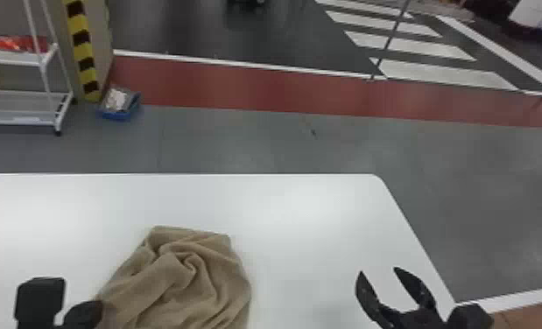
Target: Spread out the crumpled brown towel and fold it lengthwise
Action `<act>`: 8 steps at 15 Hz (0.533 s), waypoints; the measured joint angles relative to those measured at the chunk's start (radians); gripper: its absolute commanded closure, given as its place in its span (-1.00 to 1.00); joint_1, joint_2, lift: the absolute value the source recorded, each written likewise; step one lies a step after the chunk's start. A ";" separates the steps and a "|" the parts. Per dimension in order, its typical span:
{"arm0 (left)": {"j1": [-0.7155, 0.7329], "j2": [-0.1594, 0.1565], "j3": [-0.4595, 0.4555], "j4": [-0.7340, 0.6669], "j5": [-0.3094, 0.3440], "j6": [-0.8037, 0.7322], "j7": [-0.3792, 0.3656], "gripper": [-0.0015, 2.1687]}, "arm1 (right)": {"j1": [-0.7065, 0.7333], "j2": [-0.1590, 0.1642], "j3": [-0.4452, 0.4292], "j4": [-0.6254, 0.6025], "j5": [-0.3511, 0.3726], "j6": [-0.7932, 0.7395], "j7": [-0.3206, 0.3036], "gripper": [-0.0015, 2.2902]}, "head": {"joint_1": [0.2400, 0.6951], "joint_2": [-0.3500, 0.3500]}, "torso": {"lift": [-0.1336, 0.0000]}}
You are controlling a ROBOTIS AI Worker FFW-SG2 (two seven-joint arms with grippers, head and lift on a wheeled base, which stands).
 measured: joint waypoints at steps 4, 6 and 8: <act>0.025 -0.002 0.035 -0.102 0.029 -0.026 0.024 0.74 | 0.002 0.001 -0.014 -0.005 -0.017 -0.008 0.007 -0.83 | 1.00 -0.72 | 1.00; 0.065 -0.004 0.074 -0.192 0.059 -0.104 0.029 0.74 | 0.006 0.001 -0.021 -0.017 -0.029 -0.006 0.010 -0.83 | 1.00 -0.69 | 1.00; 0.115 -0.004 0.121 -0.291 0.112 -0.199 0.036 0.74 | 0.007 0.002 -0.023 -0.037 -0.034 -0.005 0.010 -0.83 | 1.00 -0.59 | 1.00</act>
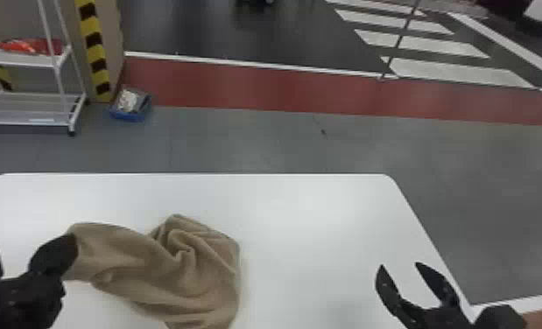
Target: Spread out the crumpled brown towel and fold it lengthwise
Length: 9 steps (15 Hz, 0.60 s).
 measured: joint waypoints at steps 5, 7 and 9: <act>0.090 0.013 0.084 -0.299 0.096 0.066 -0.155 0.74 | -0.076 0.002 0.014 0.002 -0.001 0.004 0.054 -0.83 | 1.00 -0.58 | 1.00; 0.092 0.013 0.079 -0.333 0.108 0.094 -0.156 0.74 | -0.136 0.005 0.053 0.032 -0.022 0.008 0.142 -0.83 | 1.00 -0.48 | 1.00; 0.089 0.009 0.071 -0.329 0.107 0.093 -0.155 0.74 | -0.209 0.005 0.132 0.077 -0.021 -0.011 0.159 -0.83 | 1.00 -0.34 | 1.00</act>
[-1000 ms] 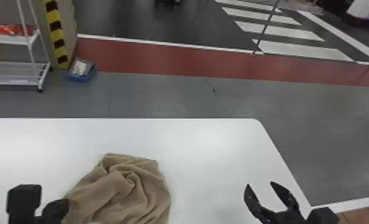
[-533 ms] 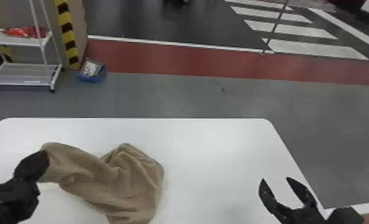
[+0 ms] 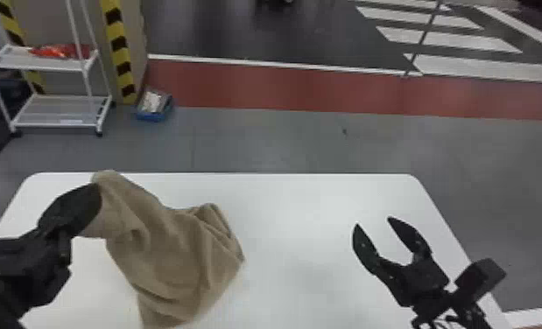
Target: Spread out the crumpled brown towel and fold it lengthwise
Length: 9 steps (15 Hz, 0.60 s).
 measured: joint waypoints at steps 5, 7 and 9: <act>-0.007 0.004 0.000 0.031 -0.003 -0.091 0.077 0.74 | -0.253 -0.010 0.187 0.188 0.037 0.117 0.096 -0.77 | 1.00 0.16 | 1.00; -0.014 0.011 0.000 0.033 -0.008 -0.092 0.075 0.74 | -0.285 -0.011 0.231 0.208 0.052 0.225 0.119 -0.75 | 1.00 0.26 | 1.00; -0.017 0.018 -0.003 0.033 -0.012 -0.092 0.074 0.74 | -0.328 -0.011 0.277 0.258 0.083 0.311 0.166 -0.67 | 1.00 0.39 | 1.00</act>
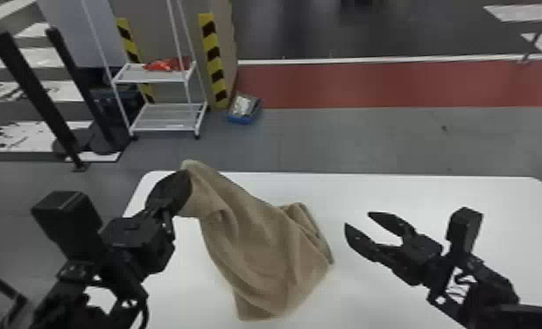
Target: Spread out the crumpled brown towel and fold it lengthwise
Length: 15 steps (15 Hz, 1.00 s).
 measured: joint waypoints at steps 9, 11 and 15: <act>0.023 0.025 0.065 -0.060 0.014 -0.004 0.058 0.74 | -0.091 0.039 0.071 0.152 -0.029 -0.027 -0.051 -0.67 | 1.00 0.62 | 1.00; 0.044 0.024 0.089 -0.052 0.001 -0.008 0.062 0.74 | -0.132 0.061 0.070 0.188 -0.047 -0.035 -0.071 -0.65 | 1.00 0.70 | 1.00; 0.070 0.023 0.136 -0.039 -0.007 -0.024 0.063 0.74 | -0.277 0.086 0.123 0.356 -0.045 -0.069 -0.135 -0.60 | 1.00 0.77 | 1.00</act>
